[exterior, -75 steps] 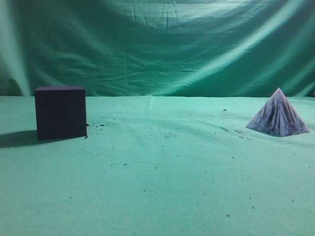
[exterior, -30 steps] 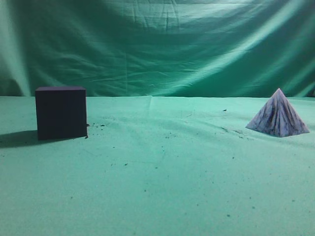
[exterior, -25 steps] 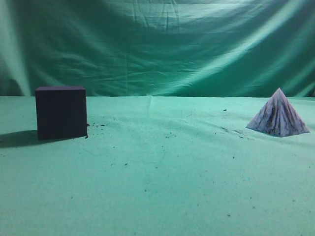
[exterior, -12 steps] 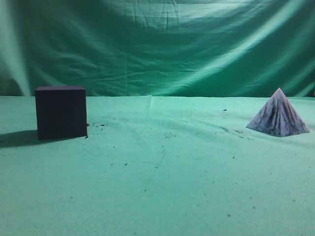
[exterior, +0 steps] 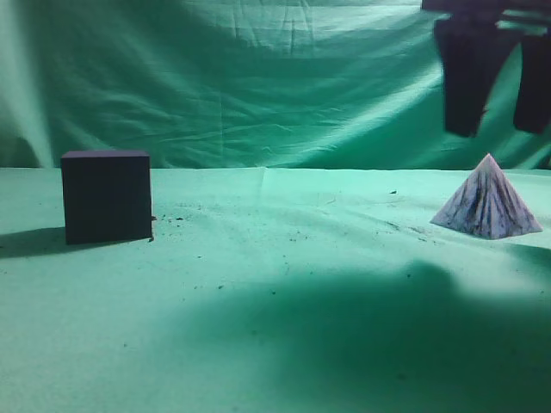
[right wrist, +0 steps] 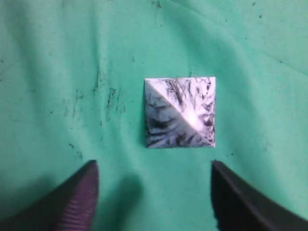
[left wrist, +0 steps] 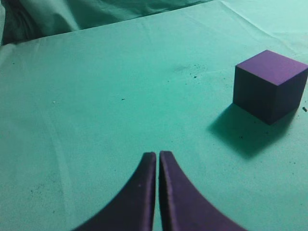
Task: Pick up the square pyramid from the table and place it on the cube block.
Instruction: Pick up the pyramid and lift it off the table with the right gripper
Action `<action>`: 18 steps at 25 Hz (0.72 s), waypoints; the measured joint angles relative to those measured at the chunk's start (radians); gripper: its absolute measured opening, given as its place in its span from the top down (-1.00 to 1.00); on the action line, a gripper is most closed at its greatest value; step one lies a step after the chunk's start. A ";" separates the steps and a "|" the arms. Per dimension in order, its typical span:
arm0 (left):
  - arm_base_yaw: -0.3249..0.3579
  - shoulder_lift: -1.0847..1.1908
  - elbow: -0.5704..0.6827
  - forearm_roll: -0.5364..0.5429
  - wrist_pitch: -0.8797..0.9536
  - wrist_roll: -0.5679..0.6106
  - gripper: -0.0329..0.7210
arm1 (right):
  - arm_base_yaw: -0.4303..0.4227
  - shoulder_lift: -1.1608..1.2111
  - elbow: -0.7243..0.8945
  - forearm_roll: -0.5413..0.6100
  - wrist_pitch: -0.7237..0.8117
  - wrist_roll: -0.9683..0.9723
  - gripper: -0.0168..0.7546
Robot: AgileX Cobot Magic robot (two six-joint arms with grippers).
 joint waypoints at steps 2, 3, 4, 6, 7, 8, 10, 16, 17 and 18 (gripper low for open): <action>0.000 0.000 0.000 0.000 0.000 0.000 0.91 | 0.000 0.042 -0.025 -0.005 0.001 0.000 -0.57; 0.000 0.000 0.000 0.000 -0.002 0.000 0.91 | 0.000 0.063 -0.032 -0.013 0.003 0.000 -0.62; 0.000 0.000 0.000 0.000 -0.002 0.000 0.91 | 0.000 0.084 -0.042 -0.020 0.003 0.000 -0.58; 0.000 0.000 0.000 0.000 -0.002 0.000 0.91 | 0.000 0.118 -0.054 -0.039 -0.002 0.008 -0.58; 0.000 0.000 0.000 0.000 -0.002 0.000 0.91 | 0.000 0.136 -0.060 -0.052 -0.004 0.019 -0.58; 0.000 0.000 0.000 0.000 -0.002 0.000 0.91 | 0.000 0.153 -0.065 -0.065 -0.006 0.024 -0.46; 0.000 0.000 0.000 0.000 -0.002 0.000 0.91 | 0.000 0.184 -0.068 -0.080 -0.017 0.029 -0.46; 0.000 0.000 0.000 0.000 -0.002 0.000 0.91 | 0.000 0.264 -0.070 -0.084 -0.047 0.032 -0.46; 0.000 0.000 0.000 0.000 -0.002 0.000 0.91 | 0.000 0.266 -0.072 -0.084 -0.051 0.032 -0.46; 0.000 0.000 0.000 0.000 -0.002 0.000 0.91 | 0.000 0.268 -0.074 -0.084 -0.051 0.032 -0.46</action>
